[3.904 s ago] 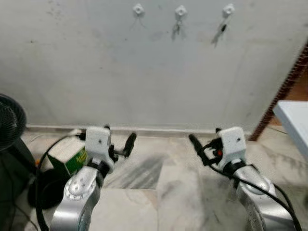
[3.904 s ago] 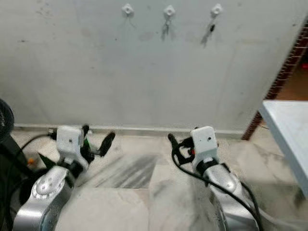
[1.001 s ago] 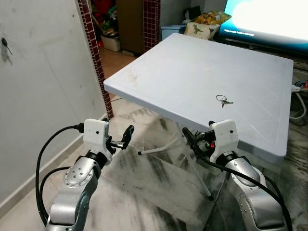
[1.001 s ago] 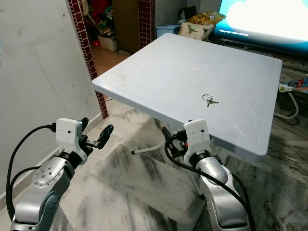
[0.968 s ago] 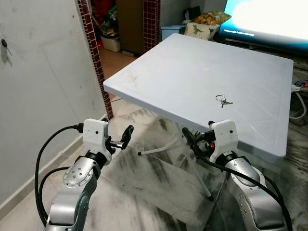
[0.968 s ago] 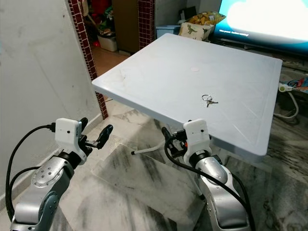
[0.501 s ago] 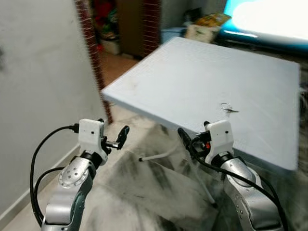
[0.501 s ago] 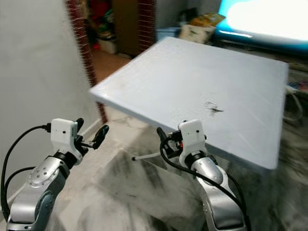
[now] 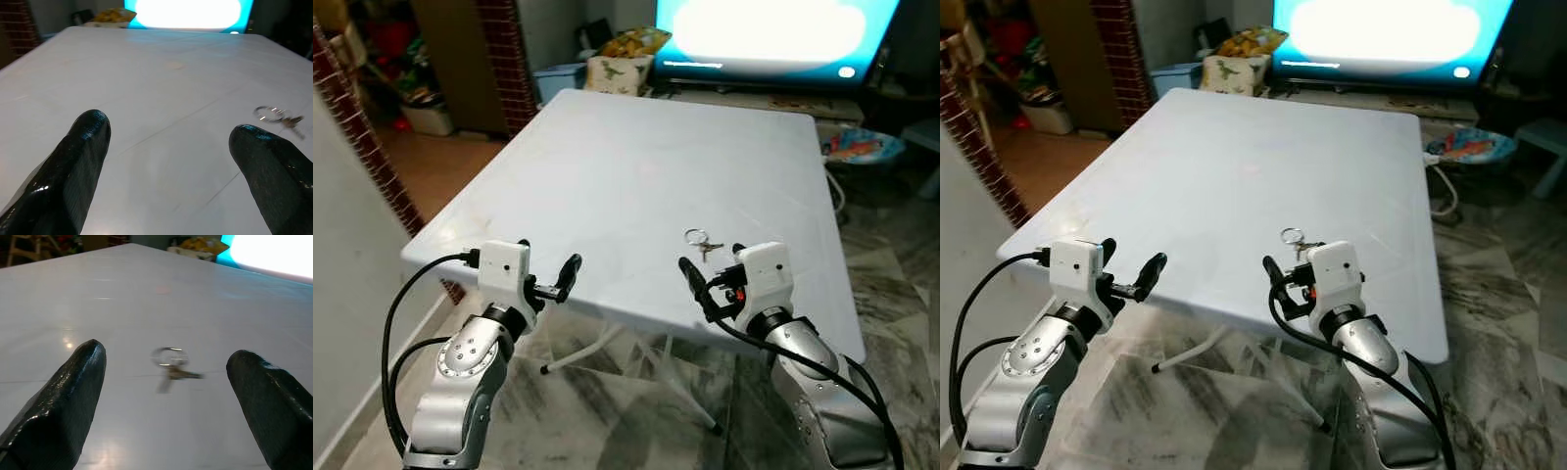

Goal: Hang keys on a hook

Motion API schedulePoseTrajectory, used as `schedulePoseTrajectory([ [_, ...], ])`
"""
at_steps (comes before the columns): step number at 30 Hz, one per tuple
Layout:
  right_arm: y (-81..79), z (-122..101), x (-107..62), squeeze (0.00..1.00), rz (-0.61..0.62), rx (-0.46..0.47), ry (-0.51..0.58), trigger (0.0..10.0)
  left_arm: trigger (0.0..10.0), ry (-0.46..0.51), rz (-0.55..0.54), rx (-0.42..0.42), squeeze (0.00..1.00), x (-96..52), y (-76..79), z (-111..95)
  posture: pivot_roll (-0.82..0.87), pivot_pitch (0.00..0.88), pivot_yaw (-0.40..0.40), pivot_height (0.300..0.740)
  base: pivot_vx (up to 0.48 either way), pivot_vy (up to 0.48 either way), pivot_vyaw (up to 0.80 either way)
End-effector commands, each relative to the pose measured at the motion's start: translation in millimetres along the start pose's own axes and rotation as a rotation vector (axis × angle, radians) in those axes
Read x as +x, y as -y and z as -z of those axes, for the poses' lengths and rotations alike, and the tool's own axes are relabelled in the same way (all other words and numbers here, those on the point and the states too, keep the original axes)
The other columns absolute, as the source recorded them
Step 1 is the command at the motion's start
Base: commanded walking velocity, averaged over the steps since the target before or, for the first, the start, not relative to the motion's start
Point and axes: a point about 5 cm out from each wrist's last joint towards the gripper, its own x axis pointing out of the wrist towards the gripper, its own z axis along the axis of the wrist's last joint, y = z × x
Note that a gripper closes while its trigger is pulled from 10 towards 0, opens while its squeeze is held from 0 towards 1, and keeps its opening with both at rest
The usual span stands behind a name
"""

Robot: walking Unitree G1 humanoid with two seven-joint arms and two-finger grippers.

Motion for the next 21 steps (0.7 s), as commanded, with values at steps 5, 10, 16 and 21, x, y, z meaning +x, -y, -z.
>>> schedulePoseTrajectory([
  [5, 2.9, -1, 0.6, 0.00, 0.009, -0.005, -0.001, 10.0, 10.0, 0.005, 0.018, 0.005, 0.00, 0.9, 4.3, -2, -0.05, 0.032, 0.032, 0.740, 0.377, 0.000, 0.00],
  [10, 2.3, 1, 0.8, 0.00, 0.009, 0.001, -0.011, 10.0, 10.0, -0.010, 0.022, 0.008, 0.00, 1.3, 5.1, 0, -0.05, 0.031, 0.035, 0.740, 0.061, 0.000, 0.00],
  [16, 1.5, 1, 2.5, 0.00, -0.001, 0.012, -0.020, 10.0, 10.0, -0.017, 0.021, 0.008, 0.00, 1.3, 5.3, 1, -0.05, 0.030, 0.036, 0.740, 0.000, 0.000, 0.00],
  [21, 2.5, 8, 12.2, 0.00, 0.015, 0.024, -0.087, 10.0, 10.0, -0.095, 0.084, -0.005, 0.00, -2.1, 12.5, 12, -0.04, 0.030, 0.042, 0.740, 0.000, 0.000, 0.00],
])
